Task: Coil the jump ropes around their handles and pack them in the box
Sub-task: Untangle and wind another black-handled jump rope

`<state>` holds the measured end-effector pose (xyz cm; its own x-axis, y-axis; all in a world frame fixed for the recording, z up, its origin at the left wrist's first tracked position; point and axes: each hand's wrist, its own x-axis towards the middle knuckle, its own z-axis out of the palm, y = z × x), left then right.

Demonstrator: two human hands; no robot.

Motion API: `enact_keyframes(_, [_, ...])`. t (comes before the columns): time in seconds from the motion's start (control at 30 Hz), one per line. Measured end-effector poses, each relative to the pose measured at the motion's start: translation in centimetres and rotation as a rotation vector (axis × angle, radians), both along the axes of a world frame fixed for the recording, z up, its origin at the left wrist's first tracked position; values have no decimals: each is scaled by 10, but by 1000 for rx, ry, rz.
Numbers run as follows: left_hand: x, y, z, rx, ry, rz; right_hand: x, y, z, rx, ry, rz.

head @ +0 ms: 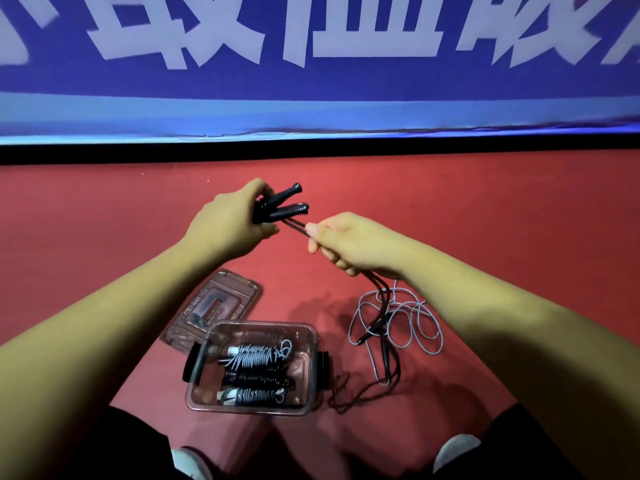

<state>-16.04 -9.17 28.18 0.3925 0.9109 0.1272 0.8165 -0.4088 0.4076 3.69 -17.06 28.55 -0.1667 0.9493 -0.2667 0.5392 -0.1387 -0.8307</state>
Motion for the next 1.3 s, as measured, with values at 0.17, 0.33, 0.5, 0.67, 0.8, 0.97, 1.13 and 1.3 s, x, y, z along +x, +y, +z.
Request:
enact_keyframes(0.17, [13,-2,-12,93,160,5,-15,-8,1,95,-305,19])
enact_keyframes(0.33, [6,5,-10,64,129,82,-9,-13,3,-7,-153,-38])
enact_keyframes(0.5, [10,6,-15,74,155,117,-11,-14,3,-45,-13,-59])
enact_keyframes(0.67, [21,-2,-29,68,318,-24,-10,-13,15,-45,94,-65])
enact_keyframes(0.8, [30,-19,-31,-67,481,-281,6,-12,19,101,-217,17])
enact_keyframes(0.97, [45,-48,-18,-138,551,-571,21,-11,23,207,-310,59])
enact_keyframes(1.13, [46,-61,-10,-46,491,-631,33,-5,23,201,-180,43])
enact_keyframes(1.3, [45,-64,-2,-69,304,-601,44,-2,22,190,-148,36])
